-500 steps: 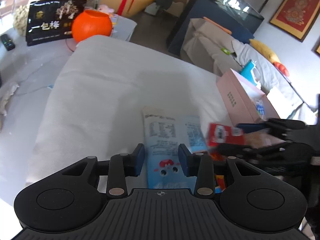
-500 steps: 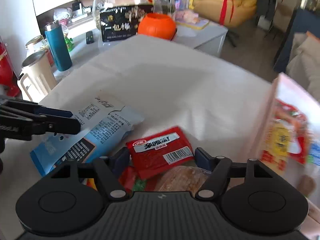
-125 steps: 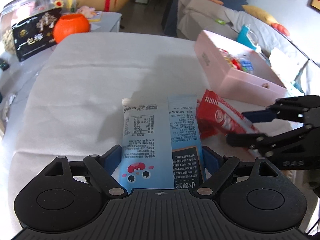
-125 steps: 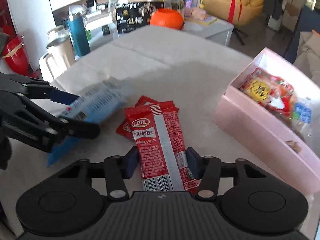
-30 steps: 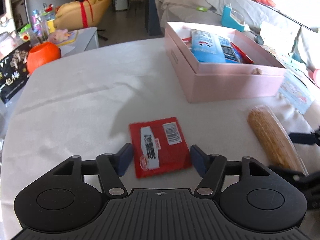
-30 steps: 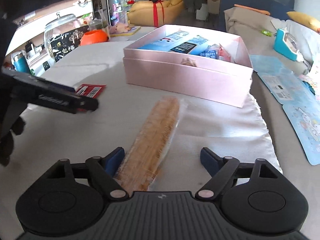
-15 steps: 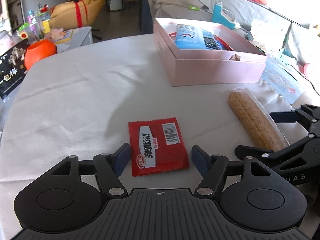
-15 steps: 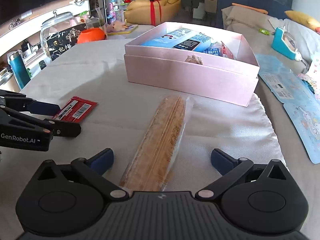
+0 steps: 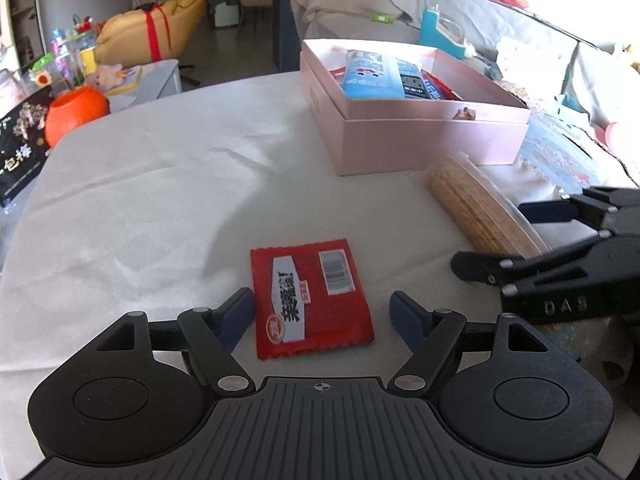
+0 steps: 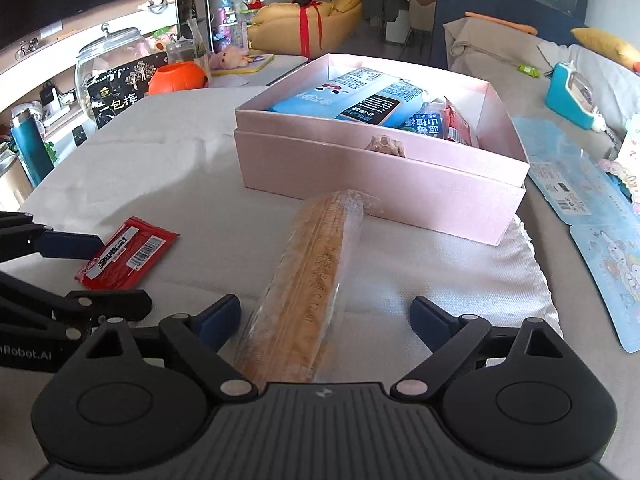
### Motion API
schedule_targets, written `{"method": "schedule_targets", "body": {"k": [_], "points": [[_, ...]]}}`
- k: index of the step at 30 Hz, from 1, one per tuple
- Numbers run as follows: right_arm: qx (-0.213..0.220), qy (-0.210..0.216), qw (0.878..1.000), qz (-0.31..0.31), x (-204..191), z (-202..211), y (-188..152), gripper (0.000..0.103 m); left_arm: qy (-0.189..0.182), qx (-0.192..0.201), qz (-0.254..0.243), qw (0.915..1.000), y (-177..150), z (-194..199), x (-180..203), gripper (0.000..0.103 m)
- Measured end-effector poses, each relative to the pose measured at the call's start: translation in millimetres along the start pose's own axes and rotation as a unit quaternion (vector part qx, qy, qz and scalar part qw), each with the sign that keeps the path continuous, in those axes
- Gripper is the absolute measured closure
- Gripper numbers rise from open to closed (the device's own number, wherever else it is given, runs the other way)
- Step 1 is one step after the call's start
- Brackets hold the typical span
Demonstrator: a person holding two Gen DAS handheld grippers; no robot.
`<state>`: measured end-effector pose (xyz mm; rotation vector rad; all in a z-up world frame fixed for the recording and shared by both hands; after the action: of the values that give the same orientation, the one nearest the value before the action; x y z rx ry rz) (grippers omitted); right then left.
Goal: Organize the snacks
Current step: 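Grasp the bread stick with the right tool while the left grasps the small red packet, then carry both snacks over the pink box and open both tools to drop them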
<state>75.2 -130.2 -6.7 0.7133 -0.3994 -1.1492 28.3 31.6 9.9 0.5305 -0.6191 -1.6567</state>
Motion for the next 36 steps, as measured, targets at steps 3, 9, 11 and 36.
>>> {"method": "schedule_targets", "body": {"k": [3, 9, 11, 36], "points": [[0.001, -0.001, 1.0, -0.001, 0.5, 1.8, -1.8, 0.011, 0.01, -0.002, 0.015, 0.9998, 5.5, -2.0, -5.2, 0.037], [0.006, -0.005, 1.0, -0.007, 0.7, 4.5, -4.7, 0.014, 0.002, -0.006, 0.021, 0.9997, 1.6, 2.7, -2.9, 0.037], [0.009, -0.006, 1.0, -0.001, -1.3, 9.8, -3.5, 0.041, 0.003, -0.006, 0.021, 0.9997, 0.5, 3.8, -1.4, 0.037], [0.085, 0.051, 0.993, -0.07, 37.3, 89.9, 17.4, 0.075, -0.041, 0.11, 0.047, 0.992, 61.1, 49.2, 4.1, 0.041]]}}
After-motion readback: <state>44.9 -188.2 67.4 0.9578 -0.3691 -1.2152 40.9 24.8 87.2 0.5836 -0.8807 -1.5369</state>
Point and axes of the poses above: each gripper's, at about its wrist camera, not at the fingertips, and z roughly against the way its jaws point, x to its right, y to its top, the point moved 2 cm from there along -z, roughly the way its jaws point, and after that the axes turned 5 degrees about -z, right-handed, at the moved point
